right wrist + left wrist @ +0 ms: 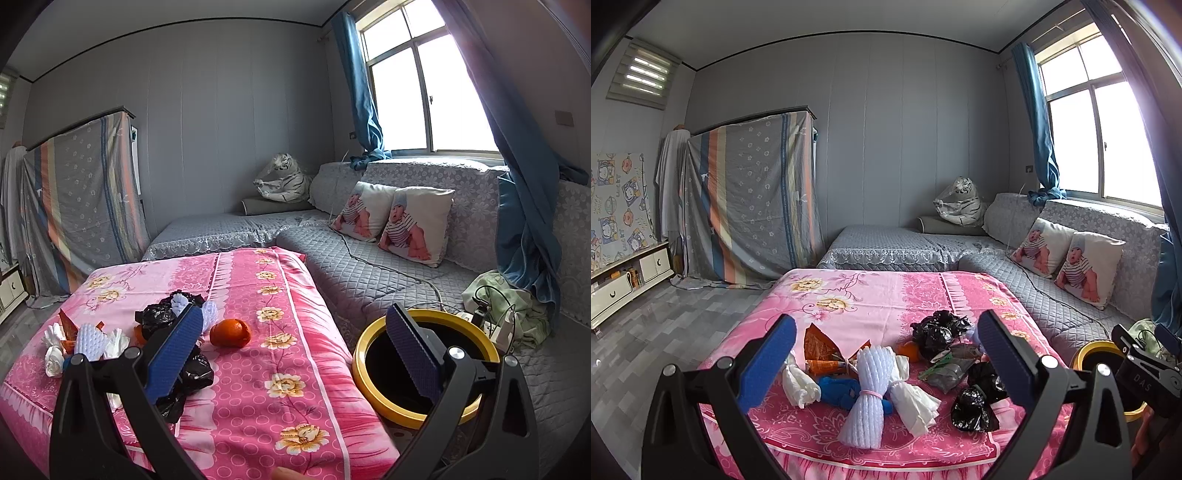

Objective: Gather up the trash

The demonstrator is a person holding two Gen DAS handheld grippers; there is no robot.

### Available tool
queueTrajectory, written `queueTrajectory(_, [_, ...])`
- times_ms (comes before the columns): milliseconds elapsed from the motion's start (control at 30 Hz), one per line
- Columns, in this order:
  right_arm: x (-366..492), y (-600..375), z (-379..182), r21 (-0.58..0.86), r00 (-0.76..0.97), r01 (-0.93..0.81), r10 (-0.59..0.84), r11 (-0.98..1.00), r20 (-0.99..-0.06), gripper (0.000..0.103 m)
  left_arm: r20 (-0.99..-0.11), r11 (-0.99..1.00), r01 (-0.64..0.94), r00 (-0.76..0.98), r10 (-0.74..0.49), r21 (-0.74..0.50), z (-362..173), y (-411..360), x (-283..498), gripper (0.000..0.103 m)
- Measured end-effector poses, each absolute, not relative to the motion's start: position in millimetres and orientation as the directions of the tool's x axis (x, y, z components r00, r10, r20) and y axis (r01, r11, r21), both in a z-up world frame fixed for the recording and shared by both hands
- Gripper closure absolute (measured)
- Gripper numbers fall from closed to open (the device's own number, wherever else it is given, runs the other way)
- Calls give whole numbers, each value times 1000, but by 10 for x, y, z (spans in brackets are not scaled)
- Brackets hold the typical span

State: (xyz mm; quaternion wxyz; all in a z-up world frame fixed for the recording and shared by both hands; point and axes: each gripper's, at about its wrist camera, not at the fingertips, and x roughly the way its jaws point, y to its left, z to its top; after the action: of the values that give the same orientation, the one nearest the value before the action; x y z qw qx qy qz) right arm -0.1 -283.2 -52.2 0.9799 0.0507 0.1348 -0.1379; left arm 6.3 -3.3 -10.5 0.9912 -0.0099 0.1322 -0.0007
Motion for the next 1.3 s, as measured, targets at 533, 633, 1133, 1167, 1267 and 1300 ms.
queueTrajectory(533, [96, -2792, -580, 58, 923, 264, -235, 963, -306, 8, -300, 995, 79, 949, -92, -54, -162, 47, 133, 8])
queueTrajectory(633, [193, -2790, -628, 63, 924, 222, -190, 973, -331, 8, -324, 992, 103, 938, -123, -79, -231, 174, 209, 8])
queueTrajectory(1133, [984, -2684, -878, 87, 892, 10, 30, 996, -452, 8, -476, 993, -72, 879, 17, -98, -830, 1037, 747, 8])
queueTrajectory(1167, [1064, -2661, -891, 88, 885, -3, 44, 996, -463, 8, -495, 992, -83, 869, 23, -100, -886, 1098, 779, 8])
queueTrajectory(1267, [1304, -2594, -940, 108, 856, -55, 102, 993, -507, 8, -547, 990, -97, 837, 23, -107, -1036, 1251, 902, 8])
queueTrajectory(1300, [1366, -2566, -951, 104, 852, -62, 107, 993, -513, 8, -560, 989, -99, 828, 18, -114, -1075, 1286, 939, 8])
